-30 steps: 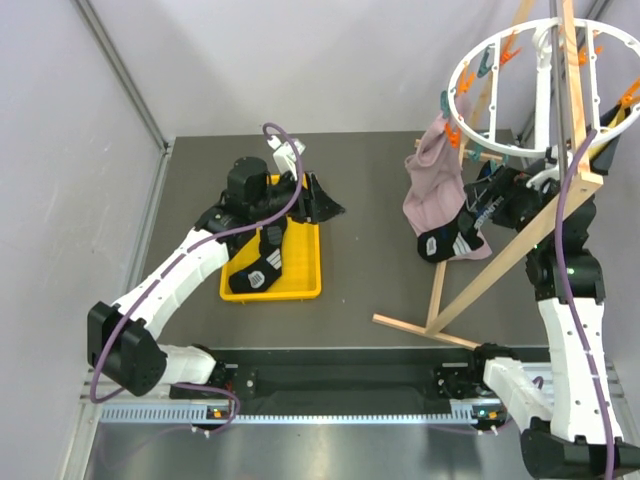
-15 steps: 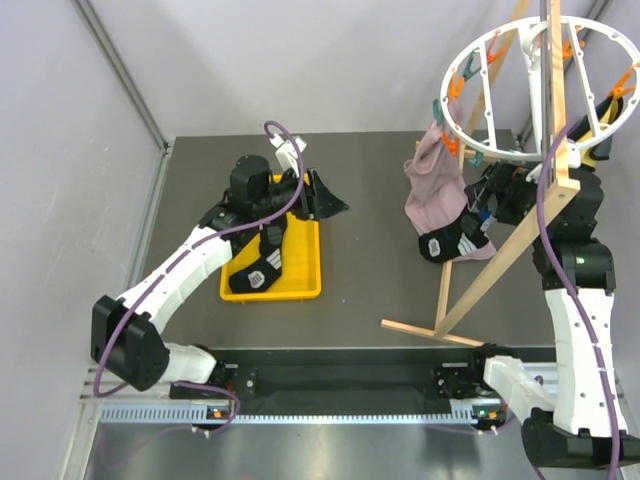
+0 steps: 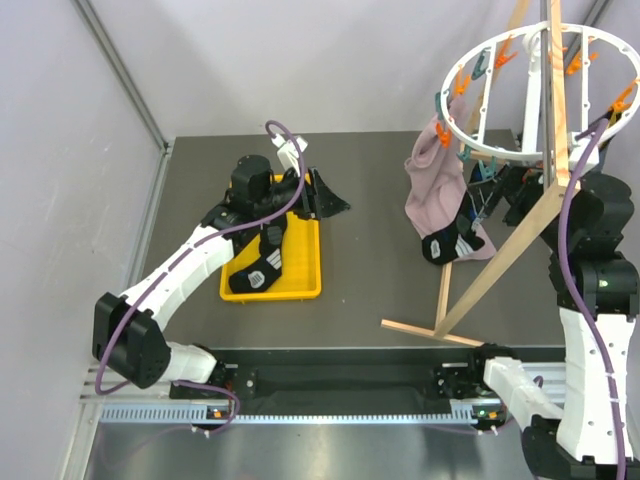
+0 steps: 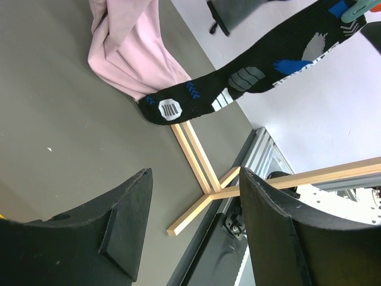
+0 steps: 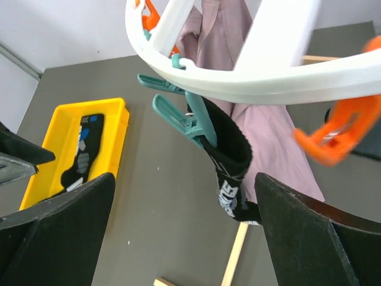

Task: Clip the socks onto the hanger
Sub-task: Rotate the hanger.

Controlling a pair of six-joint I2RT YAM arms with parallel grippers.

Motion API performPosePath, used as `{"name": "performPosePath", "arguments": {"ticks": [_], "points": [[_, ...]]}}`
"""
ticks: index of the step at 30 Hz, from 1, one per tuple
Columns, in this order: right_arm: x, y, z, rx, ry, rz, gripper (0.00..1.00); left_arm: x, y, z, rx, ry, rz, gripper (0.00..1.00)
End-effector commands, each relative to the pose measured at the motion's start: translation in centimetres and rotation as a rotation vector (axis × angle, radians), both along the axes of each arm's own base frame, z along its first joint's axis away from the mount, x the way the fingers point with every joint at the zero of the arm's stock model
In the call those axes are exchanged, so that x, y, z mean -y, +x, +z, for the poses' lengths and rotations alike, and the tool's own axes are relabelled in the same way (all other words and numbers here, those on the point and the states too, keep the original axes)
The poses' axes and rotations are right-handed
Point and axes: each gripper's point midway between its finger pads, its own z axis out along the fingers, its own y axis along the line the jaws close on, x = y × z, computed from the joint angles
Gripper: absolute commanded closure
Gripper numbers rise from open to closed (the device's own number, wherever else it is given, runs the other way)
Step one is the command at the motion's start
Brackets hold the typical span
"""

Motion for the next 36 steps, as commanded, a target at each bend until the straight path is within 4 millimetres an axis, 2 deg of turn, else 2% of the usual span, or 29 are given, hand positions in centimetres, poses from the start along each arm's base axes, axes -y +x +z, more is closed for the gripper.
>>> {"name": "performPosePath", "arguments": {"ticks": [1, 6, 9, 13, 16, 23, 27, 32, 36], "points": [[0.7, -1.2, 2.0, 0.042, -0.004, -0.048, 0.0, 0.1, 0.2, 0.8, 0.036, -0.029, -0.015, 0.36], [3.6, -2.7, 2.5, 0.049, 0.001, -0.236, 0.0, 0.1, -0.1, 0.5, 0.035, -0.02, -0.022, 0.36], [6.6, -3.8, 2.3, 0.029, -0.039, -0.404, 0.0, 0.1, -0.1, 0.5, 0.038, -0.019, -0.026, 0.36], [8.3, -4.6, 2.3, -0.006, -0.078, -0.494, 0.0, 0.2, -0.3, 0.6, 0.049, -0.024, -0.043, 0.37], [8.7, -4.4, 2.6, -0.018, -0.077, -0.521, 0.02, 0.4, -0.3, 0.5, 0.046, -0.029, -0.05, 0.38], [6.9, -2.0, 3.0, -0.019, 0.015, -0.444, 0.08, 0.4, -0.5, -0.2, 0.029, -0.031, -0.059, 0.39], [5.5, -0.4, 4.1, 0.03, 0.065, -0.367, 0.19, 0.4, -0.9, -0.4, 0.027, -0.035, -0.069, 0.39], [4.1, 1.7, 5.9, 0.113, 0.028, -0.251, 0.25, 0.3, -1.2, -0.5, 0.03, -0.04, -0.078, 0.39], [3.4, 2.7, 5.9, 0.139, 0.016, -0.198, 0.32, 0.3, -1.4, -0.8, 0.027, -0.041, -0.08, 0.39]]}}
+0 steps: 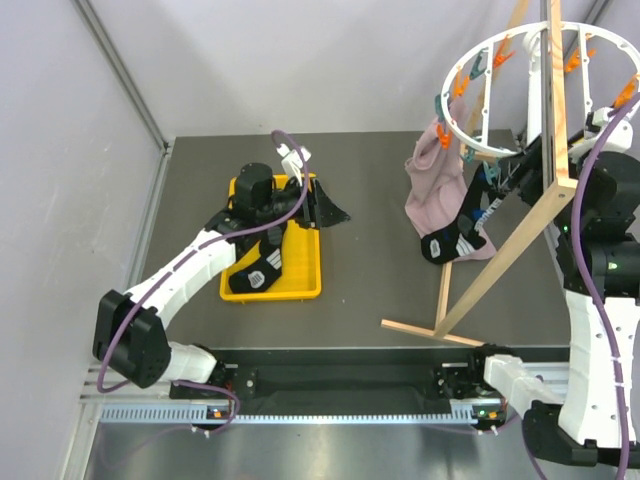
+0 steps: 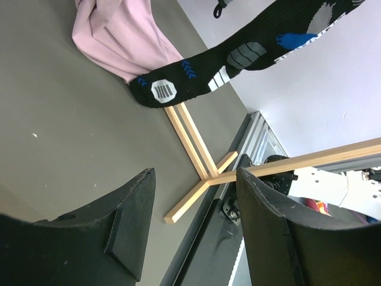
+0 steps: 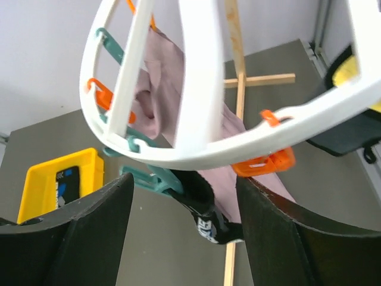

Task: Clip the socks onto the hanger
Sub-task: Rotate the hanger.

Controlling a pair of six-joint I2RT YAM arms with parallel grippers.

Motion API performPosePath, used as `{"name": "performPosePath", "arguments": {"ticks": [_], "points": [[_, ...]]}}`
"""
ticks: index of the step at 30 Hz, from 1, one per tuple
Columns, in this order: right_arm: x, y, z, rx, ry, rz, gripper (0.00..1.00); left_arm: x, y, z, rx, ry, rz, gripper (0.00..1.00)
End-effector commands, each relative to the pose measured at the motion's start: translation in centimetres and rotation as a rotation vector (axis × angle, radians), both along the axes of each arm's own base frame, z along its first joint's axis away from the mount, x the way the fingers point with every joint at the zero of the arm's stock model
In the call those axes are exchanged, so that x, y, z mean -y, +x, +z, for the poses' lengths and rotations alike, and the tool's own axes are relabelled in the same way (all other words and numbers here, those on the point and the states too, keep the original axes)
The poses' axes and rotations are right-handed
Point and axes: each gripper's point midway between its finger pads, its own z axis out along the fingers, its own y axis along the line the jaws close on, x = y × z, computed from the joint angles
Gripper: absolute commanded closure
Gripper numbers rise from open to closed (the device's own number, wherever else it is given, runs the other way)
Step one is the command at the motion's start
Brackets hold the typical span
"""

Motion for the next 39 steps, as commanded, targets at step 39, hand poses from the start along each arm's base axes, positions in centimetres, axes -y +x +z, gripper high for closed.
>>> {"name": "performPosePath", "arguments": {"ticks": [39], "points": [[-9.1, 2.0, 0.5, 0.105, 0.35, 0.459, 0.4, 21.2, -2.1, 6.1, 0.368, -0.169, 0.055, 0.13]]}}
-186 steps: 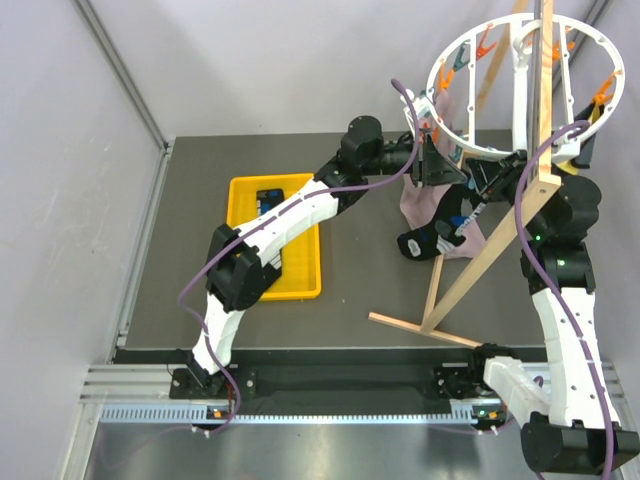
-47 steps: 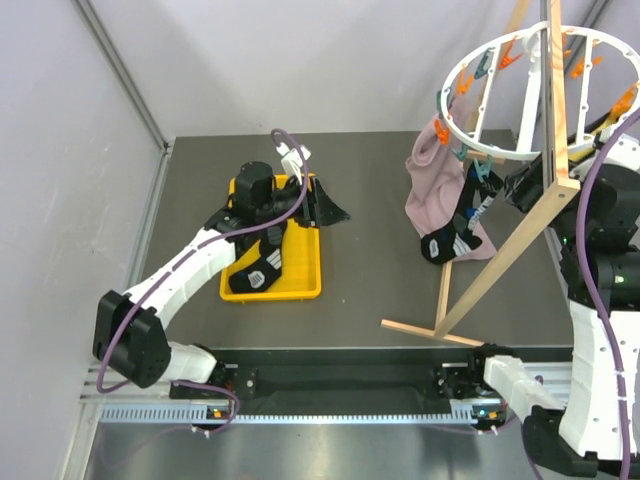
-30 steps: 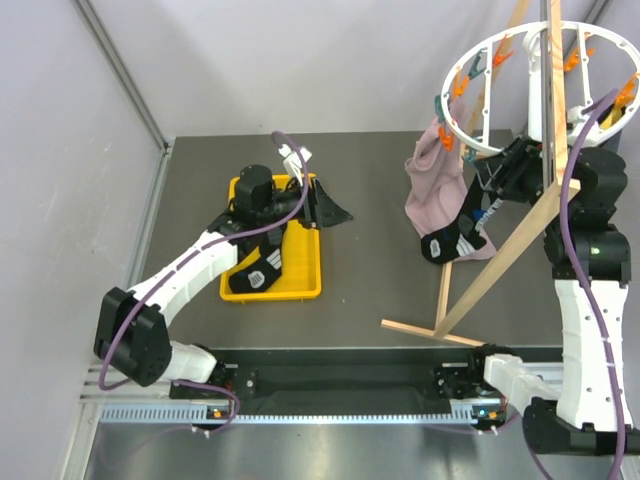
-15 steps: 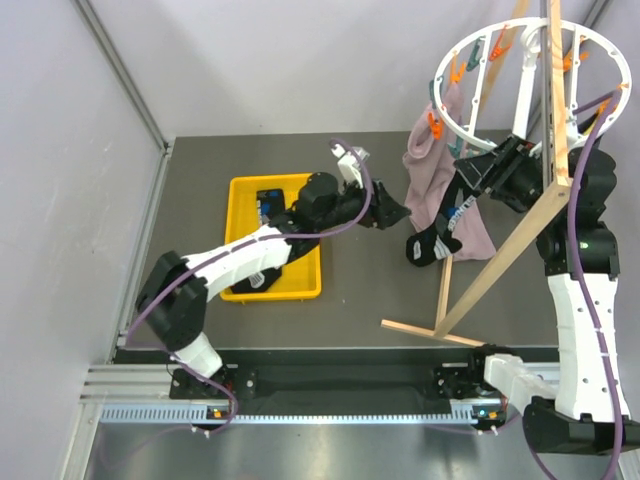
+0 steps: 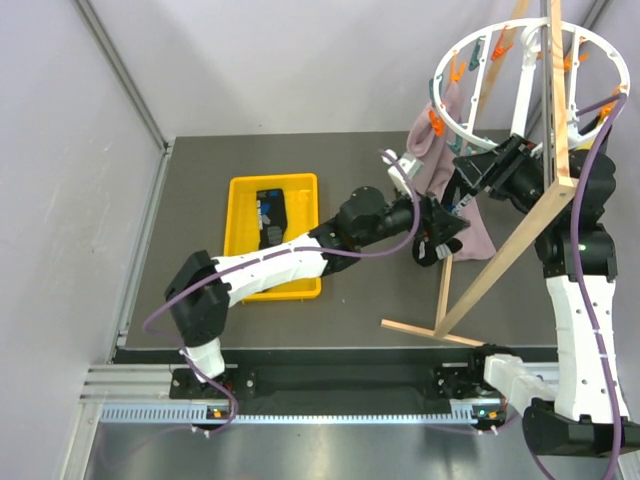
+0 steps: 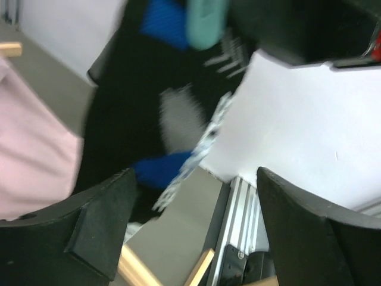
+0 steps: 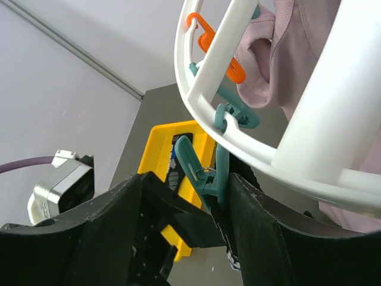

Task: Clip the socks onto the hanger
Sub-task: Rotate the hanger.

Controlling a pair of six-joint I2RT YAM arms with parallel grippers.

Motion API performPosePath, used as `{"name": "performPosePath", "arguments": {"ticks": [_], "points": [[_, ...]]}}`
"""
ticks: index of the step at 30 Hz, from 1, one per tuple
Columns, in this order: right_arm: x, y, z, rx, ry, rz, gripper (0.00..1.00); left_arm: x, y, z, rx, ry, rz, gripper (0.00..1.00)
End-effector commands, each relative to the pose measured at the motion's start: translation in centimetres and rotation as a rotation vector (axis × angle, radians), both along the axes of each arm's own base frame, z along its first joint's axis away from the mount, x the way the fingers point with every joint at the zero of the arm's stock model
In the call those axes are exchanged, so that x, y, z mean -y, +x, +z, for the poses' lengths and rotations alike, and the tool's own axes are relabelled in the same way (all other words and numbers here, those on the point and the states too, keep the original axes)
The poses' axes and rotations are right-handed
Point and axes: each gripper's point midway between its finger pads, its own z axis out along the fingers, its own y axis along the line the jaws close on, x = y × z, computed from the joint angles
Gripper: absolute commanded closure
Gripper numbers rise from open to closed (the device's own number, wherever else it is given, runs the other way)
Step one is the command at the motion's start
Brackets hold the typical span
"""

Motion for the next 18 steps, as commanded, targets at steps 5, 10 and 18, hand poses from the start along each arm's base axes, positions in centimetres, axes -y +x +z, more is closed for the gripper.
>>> {"name": "performPosePath", "arguments": {"ticks": [5, 10, 18], "points": [[-0.6, -1.0, 1.7, 0.066, 0.053, 0.03, 0.41, 3.2, 4.5, -2.0, 0.008, 0.14, 0.181, 0.37], [-0.6, -1.5, 2.0, 0.068, 0.042, 0.028, 0.36, 3.1, 6.4, -2.8, 0.011, 0.207, 0.265, 0.74], [3.2, -1.5, -0.1, -0.008, -0.139, -0.164, 0.14, 0.7, 6.9, -0.7, 0.056, 0.24, 0.309, 0.96]]}}
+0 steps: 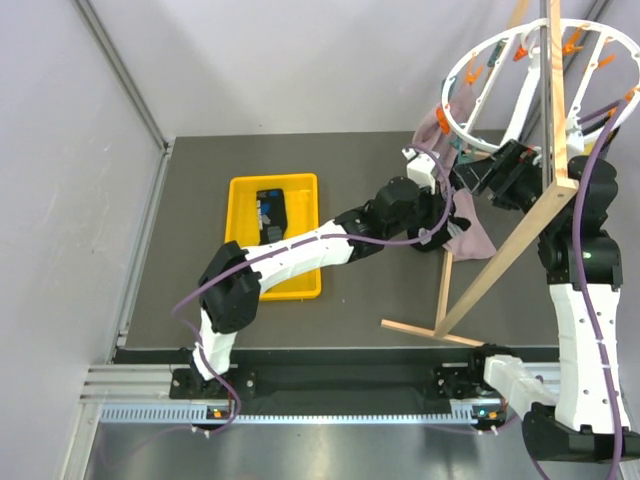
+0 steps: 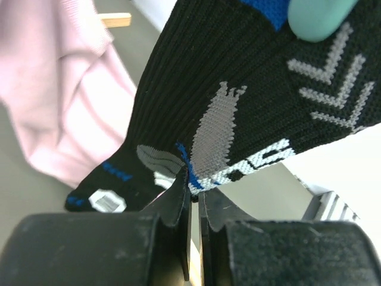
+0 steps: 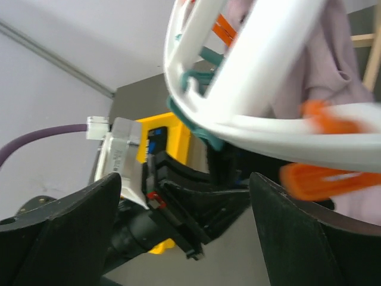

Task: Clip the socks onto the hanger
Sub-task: Rotate the hanger.

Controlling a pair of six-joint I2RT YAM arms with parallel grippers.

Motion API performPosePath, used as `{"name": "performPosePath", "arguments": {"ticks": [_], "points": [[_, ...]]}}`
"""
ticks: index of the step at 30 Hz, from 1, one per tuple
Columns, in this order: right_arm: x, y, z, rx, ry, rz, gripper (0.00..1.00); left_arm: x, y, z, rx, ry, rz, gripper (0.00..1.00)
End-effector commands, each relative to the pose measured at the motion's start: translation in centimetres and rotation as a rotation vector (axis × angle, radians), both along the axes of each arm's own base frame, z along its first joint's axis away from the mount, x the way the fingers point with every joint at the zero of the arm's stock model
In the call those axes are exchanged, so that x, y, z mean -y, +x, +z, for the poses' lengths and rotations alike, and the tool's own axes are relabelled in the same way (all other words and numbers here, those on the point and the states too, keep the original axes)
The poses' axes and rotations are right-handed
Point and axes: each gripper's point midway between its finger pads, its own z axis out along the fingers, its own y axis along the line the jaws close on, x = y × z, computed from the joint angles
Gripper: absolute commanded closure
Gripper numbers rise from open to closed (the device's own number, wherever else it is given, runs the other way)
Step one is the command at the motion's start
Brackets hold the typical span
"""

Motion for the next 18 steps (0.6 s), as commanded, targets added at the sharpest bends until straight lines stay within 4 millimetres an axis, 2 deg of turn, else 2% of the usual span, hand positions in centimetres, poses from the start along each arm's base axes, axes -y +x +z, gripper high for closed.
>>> {"name": "performPosePath", "arguments": {"ticks": [1, 2, 7, 11, 18], "points": [[2.5, -0.6, 0.9, 0.021, -0.115, -0.111, 0.12, -2.4, 0.6, 4.9, 0.065, -0.013, 0.047, 0.96], [2.7, -0.6, 0.8, 0.02, -0.124, -0.123, 0.09, -2.9, 0.9, 5.4, 0.067, -0.015, 0.055, 0.97], [3.0, -0.2, 0.2, -0.005, -0.128, -0.127, 0.06, -4.4, 1.5, 6.3, 0.055, -0.016, 0.047, 0.99], [2.6, -0.6, 1.4, 0.047, -0.077, -0.089, 0.04, -5.9, 2.6, 6.2, 0.017, -0.017, 0.042, 1.0], [6.6, -3.3, 1.4, 0.079, -0.097, -0.268, 0.1, -7.3, 3.8, 5.9, -0.054, -0.016, -0.008, 1.0]]}}
